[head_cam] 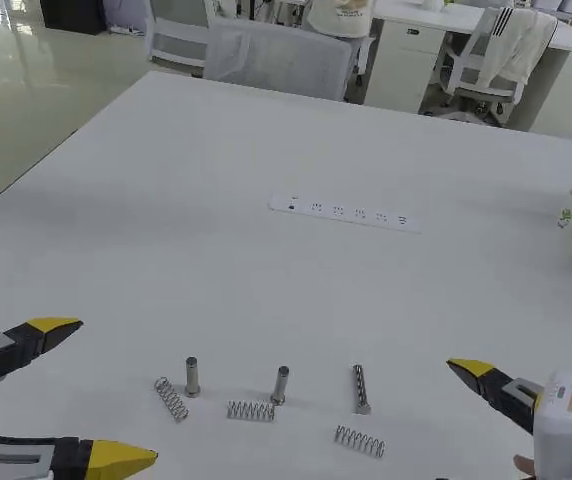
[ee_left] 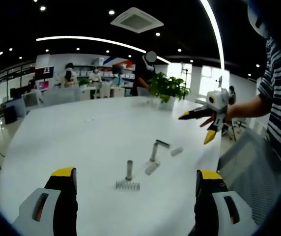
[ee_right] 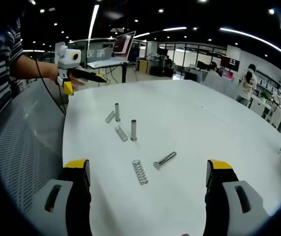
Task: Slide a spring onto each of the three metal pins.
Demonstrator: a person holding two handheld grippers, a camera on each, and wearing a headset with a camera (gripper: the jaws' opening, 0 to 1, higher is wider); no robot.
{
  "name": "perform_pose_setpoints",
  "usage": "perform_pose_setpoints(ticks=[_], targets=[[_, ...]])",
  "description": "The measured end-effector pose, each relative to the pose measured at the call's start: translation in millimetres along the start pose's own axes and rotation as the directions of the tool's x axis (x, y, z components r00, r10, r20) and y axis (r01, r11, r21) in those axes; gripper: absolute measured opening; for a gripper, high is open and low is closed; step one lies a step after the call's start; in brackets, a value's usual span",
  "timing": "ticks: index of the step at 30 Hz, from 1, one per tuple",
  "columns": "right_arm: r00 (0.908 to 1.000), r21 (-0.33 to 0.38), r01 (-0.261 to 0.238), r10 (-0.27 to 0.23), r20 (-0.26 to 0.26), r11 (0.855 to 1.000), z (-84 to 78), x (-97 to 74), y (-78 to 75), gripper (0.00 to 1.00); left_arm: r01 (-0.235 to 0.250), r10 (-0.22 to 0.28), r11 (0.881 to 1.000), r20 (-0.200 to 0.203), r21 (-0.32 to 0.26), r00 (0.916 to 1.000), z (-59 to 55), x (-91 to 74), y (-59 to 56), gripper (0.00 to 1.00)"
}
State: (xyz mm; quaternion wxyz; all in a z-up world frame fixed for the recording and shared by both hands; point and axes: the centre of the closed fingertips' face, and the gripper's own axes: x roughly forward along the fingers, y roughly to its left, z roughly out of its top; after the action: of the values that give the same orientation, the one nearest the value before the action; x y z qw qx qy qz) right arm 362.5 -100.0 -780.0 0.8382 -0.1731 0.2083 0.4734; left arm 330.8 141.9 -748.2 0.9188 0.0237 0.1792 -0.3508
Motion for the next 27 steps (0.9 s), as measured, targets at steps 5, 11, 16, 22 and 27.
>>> perform_pose_setpoints(ticks=[5,11,16,22,27], targets=[[1.0,0.009,0.001,-0.001,0.002,1.0,-0.3,0.2,0.1,0.98,0.007,-0.007,1.0,0.007,-0.001,1.0,2.9,-0.5,-0.4,0.98],[1.0,0.011,-0.003,0.003,0.002,1.0,-0.7,0.8,1.0,0.98,0.004,-0.004,1.0,0.009,-0.012,1.0,1.2,-2.0,-0.2,0.98],[1.0,0.012,-0.004,0.004,0.0,1.0,-0.9,1.0,0.2,0.98,0.001,-0.001,1.0,0.005,-0.017,1.0,-0.5,-1.8,0.4,0.98],[1.0,0.014,0.002,-0.002,0.002,1.0,0.2,0.2,-4.0,0.98,0.001,-0.001,1.0,0.012,-0.019,0.9999,1.3,-0.9,0.3,0.98],[1.0,0.005,-0.003,0.003,-0.003,1.0,-0.4,-0.6,-3.5,0.97,0.001,0.0,1.0,0.01,-0.019,0.9999,0.6,-0.5,-0.3,0.98]])
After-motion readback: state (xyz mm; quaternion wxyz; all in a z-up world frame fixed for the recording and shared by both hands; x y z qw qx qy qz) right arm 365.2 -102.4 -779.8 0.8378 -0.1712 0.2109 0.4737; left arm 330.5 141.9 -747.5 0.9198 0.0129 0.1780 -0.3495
